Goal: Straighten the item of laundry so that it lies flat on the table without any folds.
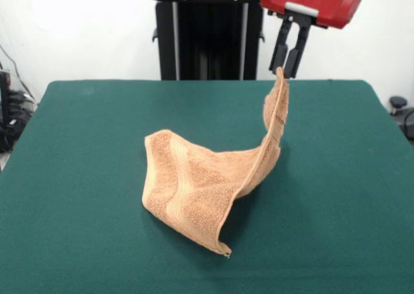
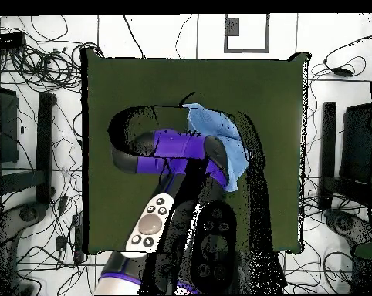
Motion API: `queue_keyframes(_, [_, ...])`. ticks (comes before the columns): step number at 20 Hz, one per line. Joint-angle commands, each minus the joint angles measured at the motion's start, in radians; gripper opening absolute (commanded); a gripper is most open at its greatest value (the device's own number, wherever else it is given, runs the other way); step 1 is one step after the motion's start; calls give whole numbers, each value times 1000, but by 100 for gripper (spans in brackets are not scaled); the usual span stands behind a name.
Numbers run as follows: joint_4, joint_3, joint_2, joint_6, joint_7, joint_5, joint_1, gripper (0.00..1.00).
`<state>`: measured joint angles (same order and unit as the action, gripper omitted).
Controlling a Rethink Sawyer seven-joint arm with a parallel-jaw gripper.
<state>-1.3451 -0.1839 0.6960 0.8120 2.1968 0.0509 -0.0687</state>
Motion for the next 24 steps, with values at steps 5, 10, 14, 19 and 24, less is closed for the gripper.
queue_keyframes(5, [26,158,-136,-45,-92,71,19,0])
queue_keyframes(10, [-11,184,-147,-98,-80,73,37,0])
queue_keyframes(14, [-20,186,-158,-128,-60,85,40,0])
queue_keyframes(19, [62,151,-219,-116,22,84,13,0])
queue_keyframes(24, [102,128,-238,-83,64,70,-8,0])
